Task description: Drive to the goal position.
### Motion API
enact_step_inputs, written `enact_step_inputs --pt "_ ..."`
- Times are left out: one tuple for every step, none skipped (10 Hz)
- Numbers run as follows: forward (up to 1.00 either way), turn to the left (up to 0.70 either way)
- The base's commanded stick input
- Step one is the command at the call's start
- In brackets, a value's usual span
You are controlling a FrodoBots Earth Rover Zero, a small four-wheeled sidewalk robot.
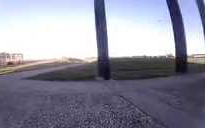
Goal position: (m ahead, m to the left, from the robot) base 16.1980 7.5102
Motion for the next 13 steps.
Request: enact_step_inputs --pt "0.00 -0.70" --pt "0.00 -0.70" --pt "0.00 -0.70" --pt "0.00 -0.70" --pt "0.00 -0.70" --pt "0.00 -0.70" --pt "0.00 -0.70" --pt "0.06 -0.47" --pt "0.08 -0.22" --pt "0.69 -0.34" --pt "0.70 -0.35" --pt "0.70 -0.35" --pt "0.70 -0.35"
